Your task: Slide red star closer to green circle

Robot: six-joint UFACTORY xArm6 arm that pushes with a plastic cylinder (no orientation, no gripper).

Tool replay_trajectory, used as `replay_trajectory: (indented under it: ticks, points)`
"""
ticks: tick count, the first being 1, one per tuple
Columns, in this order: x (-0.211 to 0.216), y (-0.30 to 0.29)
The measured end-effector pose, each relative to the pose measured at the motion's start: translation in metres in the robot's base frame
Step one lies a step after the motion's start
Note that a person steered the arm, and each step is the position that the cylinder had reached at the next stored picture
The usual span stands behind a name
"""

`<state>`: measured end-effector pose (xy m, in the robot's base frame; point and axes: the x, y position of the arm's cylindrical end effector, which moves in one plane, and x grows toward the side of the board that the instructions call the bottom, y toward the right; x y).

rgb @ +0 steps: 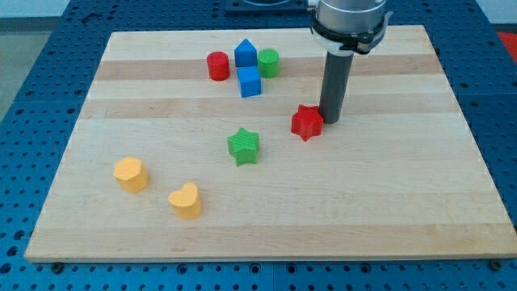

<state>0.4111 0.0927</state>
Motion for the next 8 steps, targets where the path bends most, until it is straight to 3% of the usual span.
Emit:
replay_trajectory:
  ticks: [2, 3, 4, 6, 8]
  points:
    - [0.041, 0.057]
    - [0.073, 0.058]
    - [0.100, 0.021]
    - [0.094, -0.035]
    - [0.074, -0.036]
